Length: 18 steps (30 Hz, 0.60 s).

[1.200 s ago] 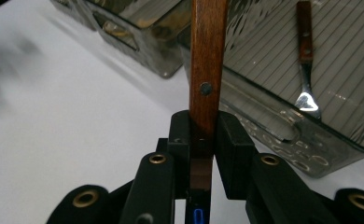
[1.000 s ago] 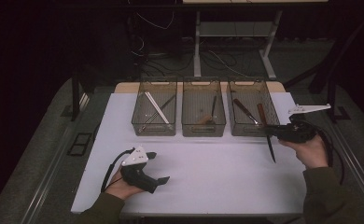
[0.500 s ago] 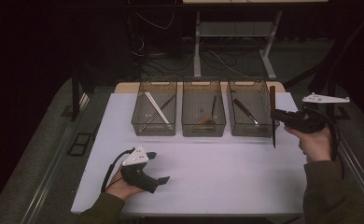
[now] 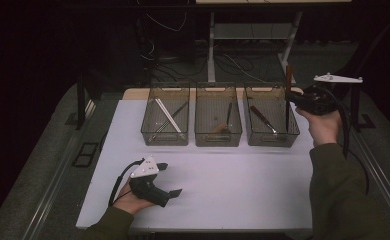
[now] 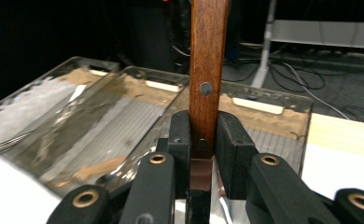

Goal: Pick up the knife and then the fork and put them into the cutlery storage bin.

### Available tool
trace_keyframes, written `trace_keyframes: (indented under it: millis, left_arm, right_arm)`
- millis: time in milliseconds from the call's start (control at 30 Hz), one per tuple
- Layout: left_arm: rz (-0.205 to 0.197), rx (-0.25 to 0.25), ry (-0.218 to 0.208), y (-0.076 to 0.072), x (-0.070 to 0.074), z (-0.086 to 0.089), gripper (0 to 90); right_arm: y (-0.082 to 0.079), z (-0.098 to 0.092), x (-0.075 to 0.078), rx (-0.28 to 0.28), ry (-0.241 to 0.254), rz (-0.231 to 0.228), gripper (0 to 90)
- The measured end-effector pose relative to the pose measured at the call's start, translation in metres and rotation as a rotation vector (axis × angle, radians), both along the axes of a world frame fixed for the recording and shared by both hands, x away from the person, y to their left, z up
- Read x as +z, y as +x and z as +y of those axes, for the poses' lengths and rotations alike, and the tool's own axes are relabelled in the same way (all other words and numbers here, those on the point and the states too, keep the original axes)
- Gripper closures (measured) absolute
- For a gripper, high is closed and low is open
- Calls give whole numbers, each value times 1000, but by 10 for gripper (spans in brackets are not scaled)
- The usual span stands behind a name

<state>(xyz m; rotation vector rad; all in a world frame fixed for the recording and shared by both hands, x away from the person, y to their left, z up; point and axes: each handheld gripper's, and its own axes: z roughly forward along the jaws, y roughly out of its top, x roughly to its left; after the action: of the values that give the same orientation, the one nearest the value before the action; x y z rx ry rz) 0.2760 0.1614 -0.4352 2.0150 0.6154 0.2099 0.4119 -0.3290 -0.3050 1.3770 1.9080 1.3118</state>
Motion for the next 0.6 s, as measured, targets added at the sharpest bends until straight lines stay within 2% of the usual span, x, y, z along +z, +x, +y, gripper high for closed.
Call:
trace_keyframes:
  millis: [133, 300, 600]
  left_arm:
    - [0, -2, 2, 0, 1, 1, 0]
    - [-3, -5, -3, 0, 1, 0, 0]
    - [-1, -7, -1, 0, 1, 1, 0]
  right_arm:
    - [17, 7, -12, -43, -41, 30, 772]
    - [32, 16, -35, -69, -53, 96, 772]
    - [43, 27, -64, -41, -110, 193, 771]
